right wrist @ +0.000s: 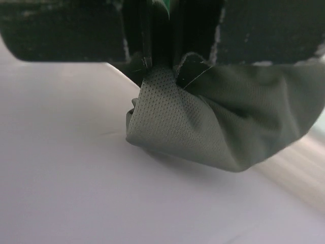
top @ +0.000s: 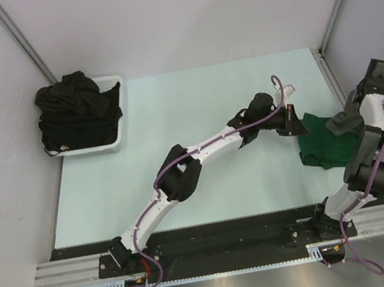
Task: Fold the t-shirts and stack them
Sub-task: Put the neatly folded tshirt into the corner of the board with both arms
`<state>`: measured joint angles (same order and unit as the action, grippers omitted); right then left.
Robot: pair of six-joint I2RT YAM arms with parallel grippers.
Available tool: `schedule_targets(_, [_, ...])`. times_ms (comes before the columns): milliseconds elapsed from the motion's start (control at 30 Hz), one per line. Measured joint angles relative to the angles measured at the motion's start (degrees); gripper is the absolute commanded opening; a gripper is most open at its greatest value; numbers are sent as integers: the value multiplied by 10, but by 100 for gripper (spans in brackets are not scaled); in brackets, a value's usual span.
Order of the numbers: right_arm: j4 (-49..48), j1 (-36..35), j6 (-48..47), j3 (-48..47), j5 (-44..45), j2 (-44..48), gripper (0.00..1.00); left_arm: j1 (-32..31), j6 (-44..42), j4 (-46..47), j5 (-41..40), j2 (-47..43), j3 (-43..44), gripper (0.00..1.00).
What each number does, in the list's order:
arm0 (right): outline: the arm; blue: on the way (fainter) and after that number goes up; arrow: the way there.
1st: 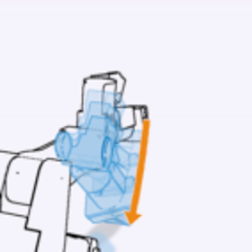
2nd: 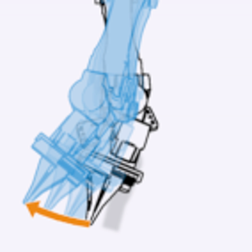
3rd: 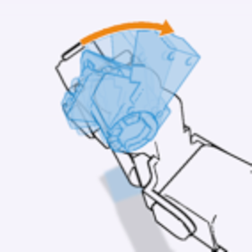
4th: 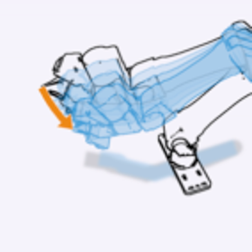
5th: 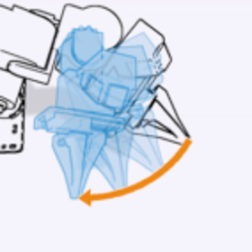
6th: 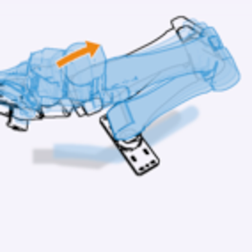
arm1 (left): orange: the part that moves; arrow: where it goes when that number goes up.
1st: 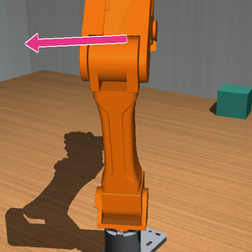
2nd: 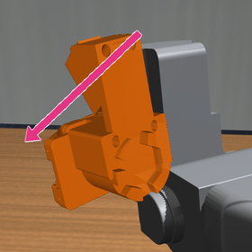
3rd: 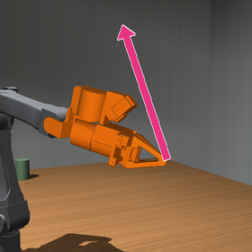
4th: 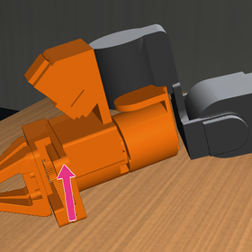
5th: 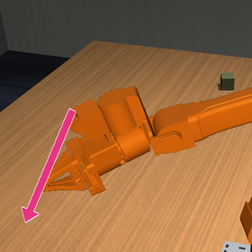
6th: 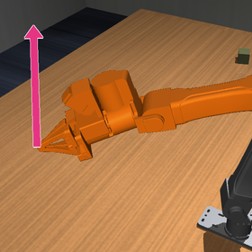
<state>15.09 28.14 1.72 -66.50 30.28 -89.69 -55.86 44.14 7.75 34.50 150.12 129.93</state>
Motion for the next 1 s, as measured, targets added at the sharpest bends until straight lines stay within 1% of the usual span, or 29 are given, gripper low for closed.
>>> schedule_targets(67, [-25,19,-1,0,24,-1,0,2,0,-8,9,0,-1,0])
schedule_targets(133, [-37,22,0,0,33,-4,0,4,0,-13,16,0,-2,0])
schedule_targets(500, [-42,7,13,-4,28,-23,0,9,-1,-19,24,0,-19,0])
schedule_targets(600, [-38,-16,12,-8,31,-18,0,12,-2,-23,24,0,-25,0])
schedule_targets(767, [-29,-90,0,-10,36,19,0,20,-7,-35,24,-8,-39,0])
schedule_targets(833, [-20,-122,-2,-25,35,37,0,23,-11,-42,24,-17,-46,0])
schedule_targets(1000, [-7,-163,8,-60,30,66,0,27,-21,-51,28,-36,-56,0])
